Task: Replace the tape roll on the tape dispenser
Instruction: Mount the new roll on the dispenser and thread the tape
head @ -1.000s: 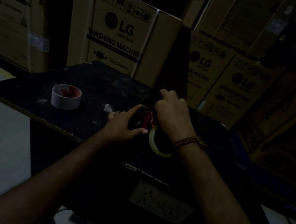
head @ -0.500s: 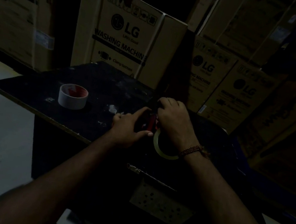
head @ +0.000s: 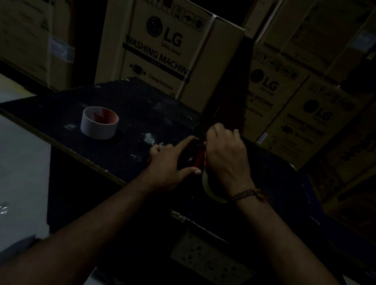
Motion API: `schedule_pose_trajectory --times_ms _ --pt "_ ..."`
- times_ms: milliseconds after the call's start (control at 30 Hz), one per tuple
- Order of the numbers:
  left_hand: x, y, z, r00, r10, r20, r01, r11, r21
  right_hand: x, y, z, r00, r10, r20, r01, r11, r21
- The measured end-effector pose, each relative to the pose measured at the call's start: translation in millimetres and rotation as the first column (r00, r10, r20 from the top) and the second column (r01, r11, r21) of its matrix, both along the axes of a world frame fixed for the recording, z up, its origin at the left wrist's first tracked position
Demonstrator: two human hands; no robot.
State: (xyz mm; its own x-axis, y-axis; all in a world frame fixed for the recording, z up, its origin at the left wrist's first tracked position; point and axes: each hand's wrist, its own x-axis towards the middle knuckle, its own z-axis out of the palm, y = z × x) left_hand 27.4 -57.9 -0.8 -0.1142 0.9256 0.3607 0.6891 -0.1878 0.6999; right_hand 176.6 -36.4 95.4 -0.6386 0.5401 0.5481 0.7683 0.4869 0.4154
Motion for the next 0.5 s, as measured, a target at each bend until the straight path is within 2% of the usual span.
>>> schedule_pose_trajectory --times_ms 133,267,433,500 --pt "-0.3 -0.3 -2.5 1.0 0.001 0.009 -0.001 1.0 0.01 -14.4 -1.2 7.5 0.996 -0.047 -0.071 0.047 0.999 0.009" --pt "1.3 -5.0 -0.2 0.999 0.02 0.031 -0.021 0.999 0.025 -23.5 2.3 12.9 0.989 -0.087 -0.123 0.074 0.991 -0.109" --pt "3.4 -4.4 4.6 0.999 0.036 0.014 -0.036 0.999 0.011 -33.0 6.5 21.2 0.915 -0.182 -0.36 0.071 0.952 -0.299" --pt "3.4 -3.3 4.9 0.999 0.032 0.008 -0.032 0.999 0.016 -33.2 10.3 23.3 0.861 -0.21 -0.464 0.017 0.922 -0.388"
